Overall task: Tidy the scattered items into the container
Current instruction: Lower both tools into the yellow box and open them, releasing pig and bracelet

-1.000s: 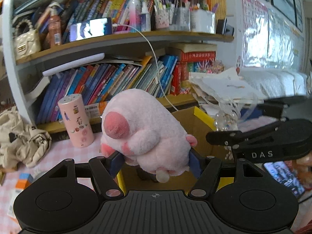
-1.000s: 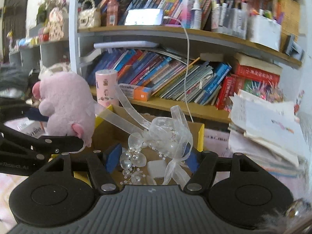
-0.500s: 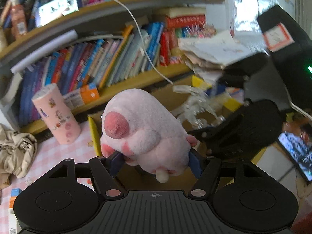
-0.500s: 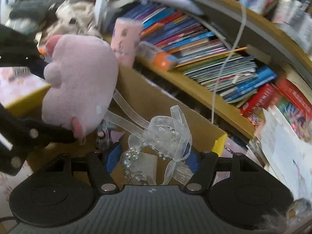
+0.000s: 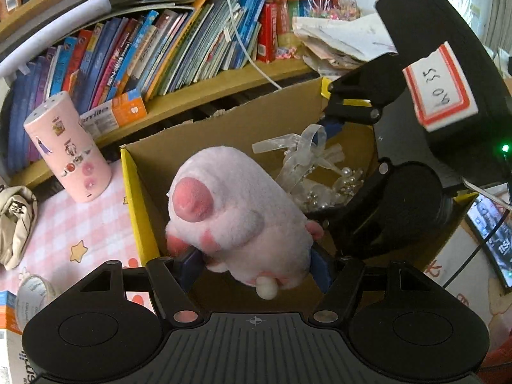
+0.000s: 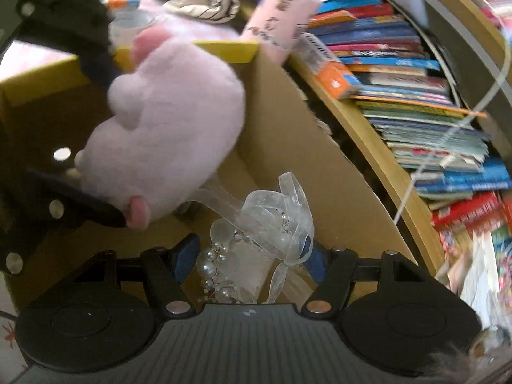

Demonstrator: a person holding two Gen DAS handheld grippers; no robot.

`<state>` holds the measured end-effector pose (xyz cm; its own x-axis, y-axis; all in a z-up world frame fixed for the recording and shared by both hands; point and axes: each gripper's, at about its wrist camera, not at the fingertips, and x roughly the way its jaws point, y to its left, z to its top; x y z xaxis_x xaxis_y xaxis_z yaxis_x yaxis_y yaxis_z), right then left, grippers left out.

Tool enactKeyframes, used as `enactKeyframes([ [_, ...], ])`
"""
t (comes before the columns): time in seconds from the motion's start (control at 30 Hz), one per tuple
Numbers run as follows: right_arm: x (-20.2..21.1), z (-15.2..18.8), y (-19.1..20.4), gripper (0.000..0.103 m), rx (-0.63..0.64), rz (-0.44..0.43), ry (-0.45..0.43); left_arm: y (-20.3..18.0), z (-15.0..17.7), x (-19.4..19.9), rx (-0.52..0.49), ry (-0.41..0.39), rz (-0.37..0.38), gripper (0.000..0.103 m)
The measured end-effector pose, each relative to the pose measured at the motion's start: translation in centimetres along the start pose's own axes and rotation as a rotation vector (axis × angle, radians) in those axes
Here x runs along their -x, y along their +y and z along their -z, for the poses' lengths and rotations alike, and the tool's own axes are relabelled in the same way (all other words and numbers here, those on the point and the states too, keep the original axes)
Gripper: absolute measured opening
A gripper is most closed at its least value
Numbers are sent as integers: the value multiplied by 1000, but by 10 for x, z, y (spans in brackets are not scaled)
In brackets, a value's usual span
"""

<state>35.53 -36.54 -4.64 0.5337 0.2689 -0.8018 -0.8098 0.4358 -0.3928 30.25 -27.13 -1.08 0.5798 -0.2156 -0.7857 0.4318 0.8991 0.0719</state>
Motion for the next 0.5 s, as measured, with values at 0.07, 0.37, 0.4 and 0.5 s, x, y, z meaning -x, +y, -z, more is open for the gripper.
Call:
enactKeyframes([
  [0.07, -4, -2, 0, 66, 9, -11, 12, 0, 0, -1, 0, 4, 8, 71],
  [0.37, -7, -6, 2, 67, 23, -32, 28, -4, -1, -4, -16, 0, -7, 74],
  [0.4, -7, -6, 2, 67, 21, -31, 29, -4, -1, -3, -17, -2, -11, 74],
  [0.5, -7, -7, 0, 70, 10, -31, 27, -6, -1, 1, -25, -15, -31, 75],
])
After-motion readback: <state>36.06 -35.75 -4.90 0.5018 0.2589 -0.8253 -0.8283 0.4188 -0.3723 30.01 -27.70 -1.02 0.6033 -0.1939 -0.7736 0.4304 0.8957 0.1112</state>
